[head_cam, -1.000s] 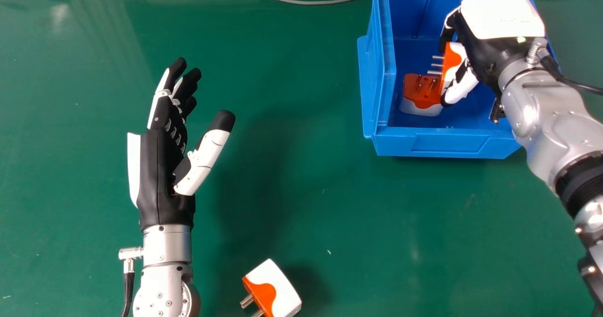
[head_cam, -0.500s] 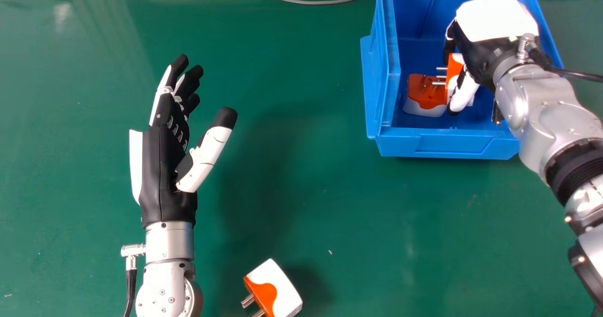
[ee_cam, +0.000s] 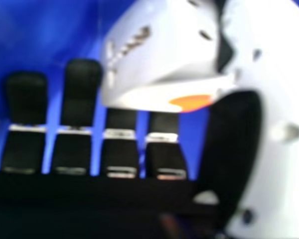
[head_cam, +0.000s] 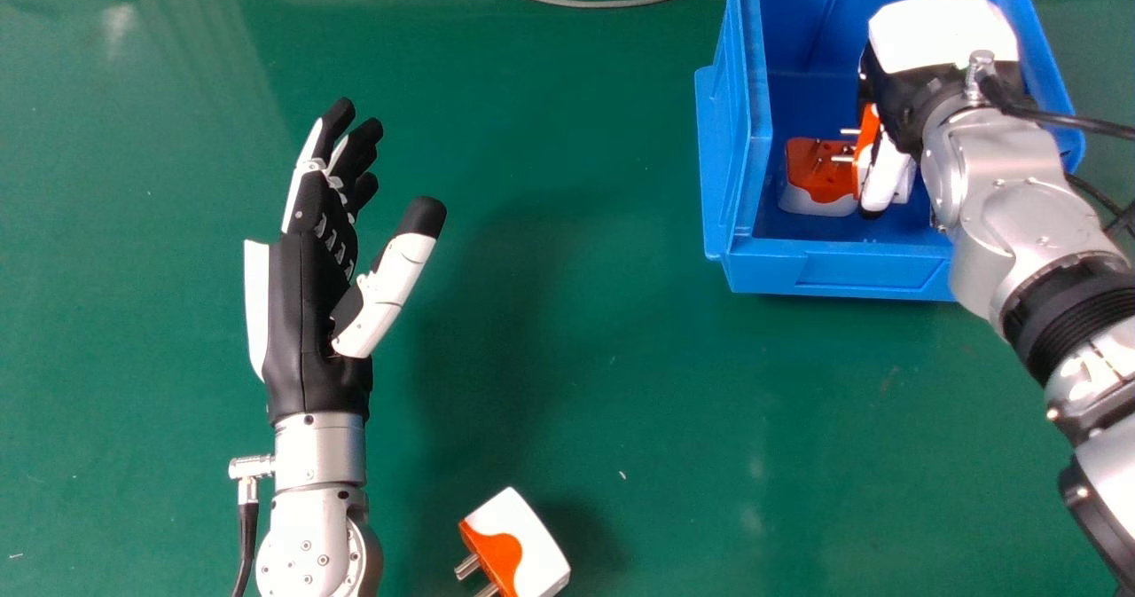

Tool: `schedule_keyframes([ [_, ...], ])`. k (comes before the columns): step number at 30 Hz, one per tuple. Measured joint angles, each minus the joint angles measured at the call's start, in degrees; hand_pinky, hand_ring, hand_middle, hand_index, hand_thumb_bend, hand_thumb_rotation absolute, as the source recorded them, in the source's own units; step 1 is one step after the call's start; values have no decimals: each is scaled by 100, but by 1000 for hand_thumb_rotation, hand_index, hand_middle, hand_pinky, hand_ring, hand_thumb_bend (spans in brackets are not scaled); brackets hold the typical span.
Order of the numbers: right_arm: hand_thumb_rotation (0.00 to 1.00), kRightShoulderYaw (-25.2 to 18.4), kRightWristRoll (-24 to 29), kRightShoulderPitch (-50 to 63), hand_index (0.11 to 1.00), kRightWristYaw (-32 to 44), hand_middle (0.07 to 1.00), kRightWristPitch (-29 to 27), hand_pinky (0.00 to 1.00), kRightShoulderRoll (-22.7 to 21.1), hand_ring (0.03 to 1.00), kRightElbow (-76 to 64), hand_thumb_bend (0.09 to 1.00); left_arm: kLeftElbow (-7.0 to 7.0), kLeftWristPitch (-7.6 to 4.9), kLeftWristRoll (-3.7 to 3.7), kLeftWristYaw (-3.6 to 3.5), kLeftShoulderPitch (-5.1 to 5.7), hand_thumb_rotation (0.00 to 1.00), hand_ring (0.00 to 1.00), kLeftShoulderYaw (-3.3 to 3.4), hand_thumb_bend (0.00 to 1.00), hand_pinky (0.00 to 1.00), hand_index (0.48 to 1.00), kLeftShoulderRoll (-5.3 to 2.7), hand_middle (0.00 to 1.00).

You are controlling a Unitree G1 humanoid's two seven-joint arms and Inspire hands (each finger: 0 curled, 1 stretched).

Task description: Pick all objects and put in blue box

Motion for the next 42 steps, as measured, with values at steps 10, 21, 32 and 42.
schedule_keyframes([
  [10,127,-58,0,29,889,32,977,163,968,-27,972,-413,856,41,-1,11,37,-10,569,896,4,884,888,886,1,870],
  [21,135,-48,-44,63,927,58,999,266,998,-65,999,-576,878,61,-4,-16,-17,-48,562,894,15,877,895,885,2,869],
  [32,115,-454,-14,793,930,65,1000,616,1000,-352,1000,-2250,900,53,-26,-14,-72,-23,559,896,20,869,894,886,3,869],
  [42,129,-1440,-96,3331,979,-1419,1000,586,1000,-330,1000,-6028,919,26,-29,-11,-100,103,563,896,27,870,896,887,11,870],
])
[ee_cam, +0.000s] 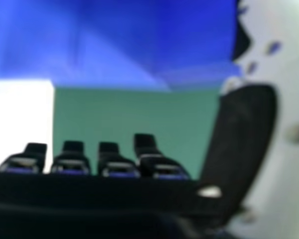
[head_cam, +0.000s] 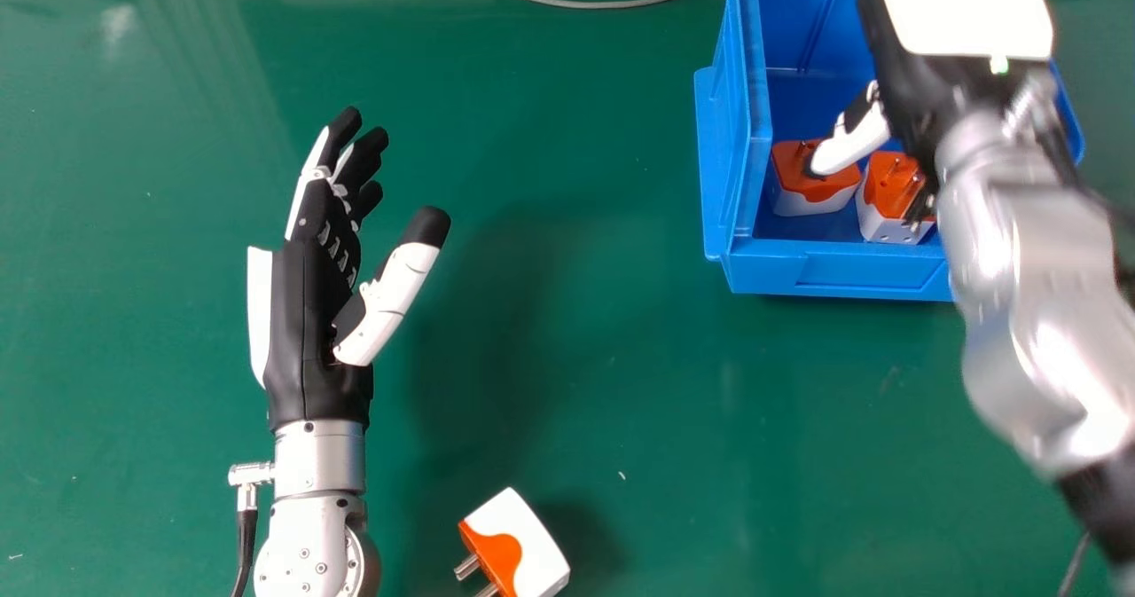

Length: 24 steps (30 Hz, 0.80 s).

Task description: Pick all objects and put in blue box

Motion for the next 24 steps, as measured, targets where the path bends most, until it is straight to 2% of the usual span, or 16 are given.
schedule_keyframes([
  [5,171,-562,293,1130,994,-1779,1000,-1252,952,535,989,-1004,851,-90,-3,0,-23,79,562,897,-2,865,899,891,10,872],
  [9,152,-700,688,1505,989,-2297,994,-2067,898,867,978,-1021,851,-121,-9,3,-29,88,560,896,-7,858,899,889,12,872],
  [14,159,-641,784,1861,969,-2320,974,-2605,857,1063,950,-710,863,-200,-9,21,-1,148,561,894,-13,852,900,887,15,870],
  [17,149,-630,1096,1972,964,-2157,967,-3022,854,1092,944,-507,857,-237,-9,18,2,178,558,893,-14,852,898,887,15,869],
  [20,145,-602,1475,2071,960,-1712,958,-3354,833,1075,934,-419,844,-268,-9,17,5,238,557,892,-14,849,892,887,18,869],
  [24,142,-614,2123,2207,962,-915,963,-3655,831,975,938,-386,823,-307,-9,20,3,266,558,896,-22,851,894,889,19,871],
])
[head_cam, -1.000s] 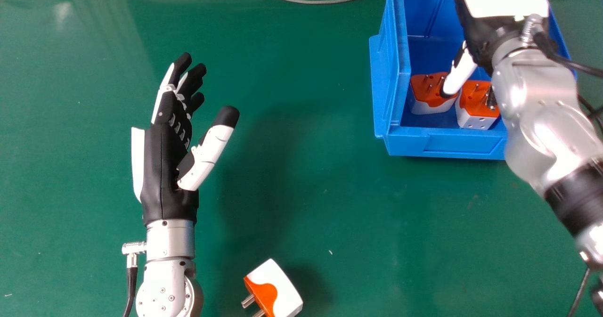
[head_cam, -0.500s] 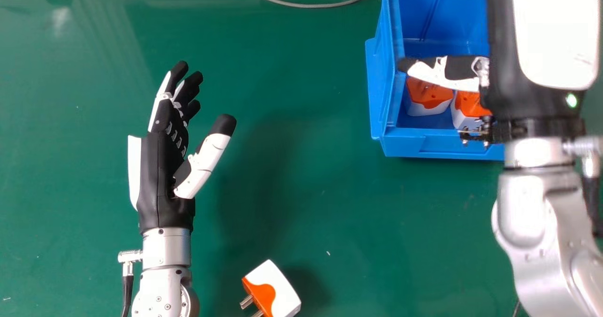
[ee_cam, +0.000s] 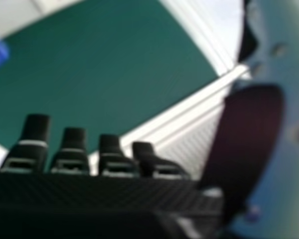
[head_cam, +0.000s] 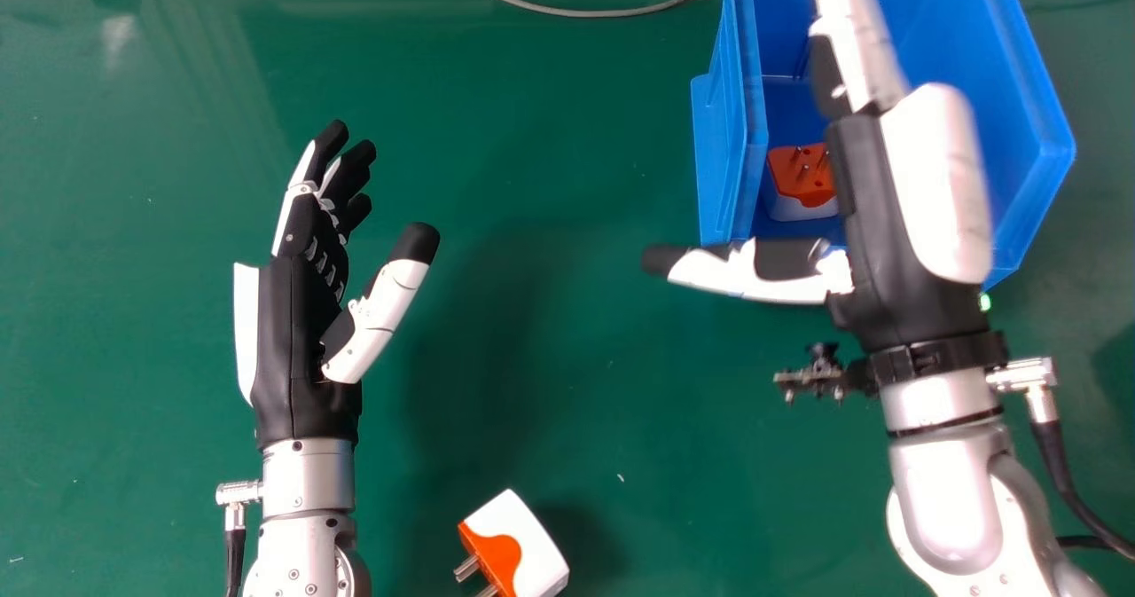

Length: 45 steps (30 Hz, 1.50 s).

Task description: Pick all objects and put in blue box

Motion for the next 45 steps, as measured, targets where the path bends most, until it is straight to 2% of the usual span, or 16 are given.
schedule_keyframes([
  [3,131,-24,422,106,965,702,968,-3,846,-80,944,-21,811,-19,0,49,32,28,565,894,-6,853,885,888,8,870],
  [6,124,-37,766,148,970,1388,970,74,864,-191,951,-112,792,-22,0,51,18,40,562,892,-17,845,882,887,12,869],
  [10,121,-20,1100,158,966,2500,968,482,878,-494,955,-451,781,-26,0,53,20,47,561,891,-19,839,884,886,18,870],
  [13,121,90,1034,140,953,3132,957,967,872,-653,943,-690,783,-31,0,53,24,49,561,891,-19,836,882,887,24,869],
  [19,132,600,204,-26,934,4035,941,2240,858,-695,927,-1346,792,-45,-2,65,63,50,561,888,-29,835,881,885,28,868],
  [22,130,838,-144,-161,925,4325,934,2762,854,-608,922,-1539,792,-84,-2,112,114,50,562,888,-28,834,880,885,31,868],
  [24,124,1011,-350,-249,914,4491,927,3004,854,-552,917,-1593,794,-112,-2,130,141,51,563,887,-29,838,877,885,31,867],
  [29,81,1493,-918,-415,886,4819,914,3445,844,-392,907,-1628,803,-161,1,128,121,61,564,887,-32,845,875,884,31,866],
  [34,41,1893,-1462,-511,875,5064,910,3745,834,-203,906,-1736,816,-188,1,120,115,81,564,889,-34,849,872,884,30,866],
  [40,13,2159,-1931,-561,873,5195,905,3752,810,-133,896,-1778,843,-256,6,119,106,104,573,890,-41,853,874,887,31,869],
  [45,5,2317,-2283,-585,878,5459,904,3780,800,-96,890,-1814,855,-293,7,156,113,156,574,887,-49,852,870,887,31,866],
])
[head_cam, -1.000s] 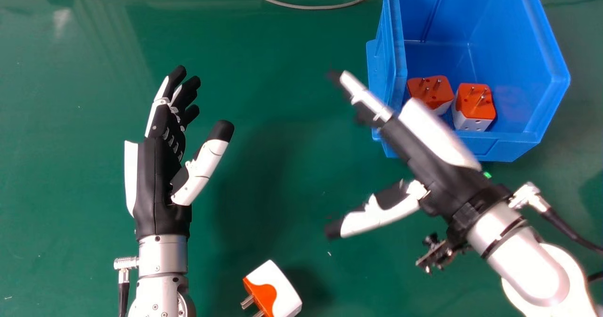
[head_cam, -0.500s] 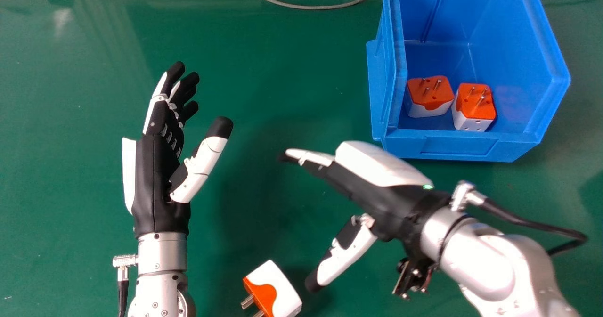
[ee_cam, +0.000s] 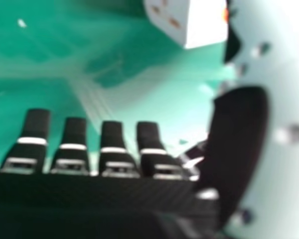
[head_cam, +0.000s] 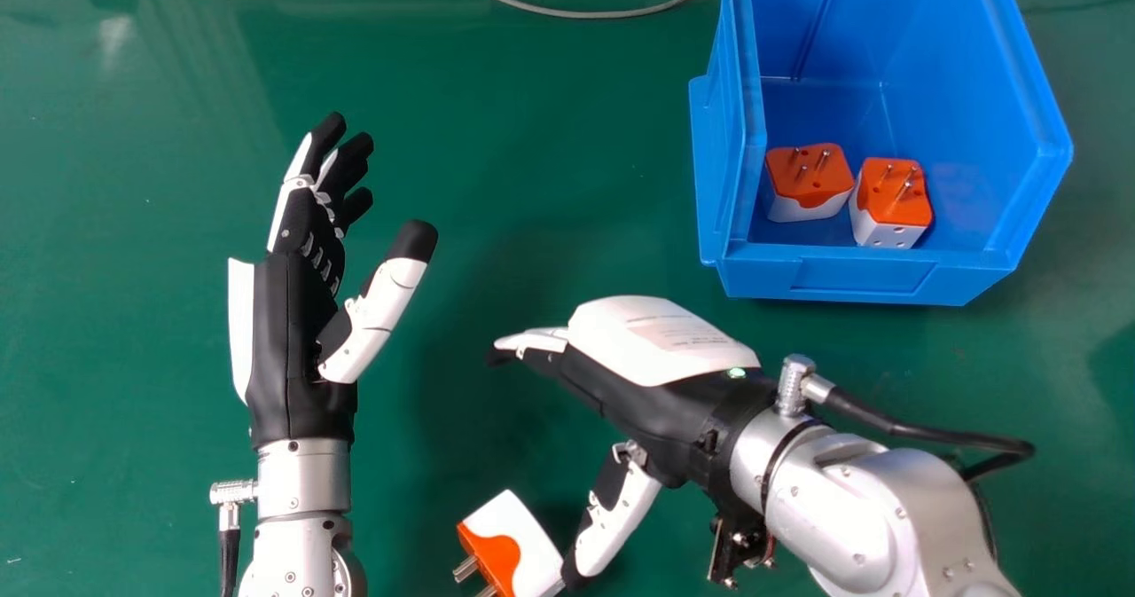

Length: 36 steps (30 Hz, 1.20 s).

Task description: Pick all objects and put in blue box

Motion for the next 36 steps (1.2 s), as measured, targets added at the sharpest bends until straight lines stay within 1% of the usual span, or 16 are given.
schedule_keyframes([
  [3,2,34,-87,-1,886,151,907,37,795,80,892,-21,857,-44,1,5,3,41,573,888,-1,851,872,886,0,865],
  [6,1,95,-198,-1,887,249,908,36,791,102,894,-40,860,-84,1,5,1,52,571,888,-1,850,873,886,0,866],
  [10,0,122,-245,-1,888,361,908,25,782,138,897,-93,865,-89,0,47,47,57,571,882,0,844,868,882,0,864],
  [13,0,142,-301,3,887,361,908,-2,779,169,896,-148,860,-106,0,48,65,66,569,881,-3,839,868,881,-3,864],
  [16,0,217,-477,49,881,320,904,-82,762,190,888,-161,768,-116,0,46,60,83,569,882,-9,836,873,884,-2,867],
  [20,0,336,-667,179,879,296,905,-114,759,249,888,-158,762,-132,0,54,81,108,571,882,-30,834,875,884,-2,868],
  [22,0,402,-794,211,875,257,906,-176,756,264,889,-151,789,-141,0,67,98,112,576,883,-35,832,876,884,-2,869],
  [25,0,496,-985,234,875,130,907,-287,756,308,889,-81,794,-149,0,70,110,113,577,883,-47,832,875,885,-2,869],
  [29,0,577,-1007,322,866,44,904,-396,742,372,888,77,769,-186,0,68,106,134,578,885,-53,834,870,886,-2,871],
  [31,0,616,-1056,369,865,-5,904,-472,742,402,888,162,762,-188,0,60,103,143,578,884,-53,834,868,886,-4,870],
  [34,0,641,-1163,379,861,-71,902,-506,736,442,885,306,761,-188,0,67,111,145,577,884,-53,833,868,886,-3,870],
  [36,0,642,-1188,379,861,-92,903,-514,732,485,886,412,744,-189,0,70,116,145,579,883,-53,833,870,885,-3,870],
])
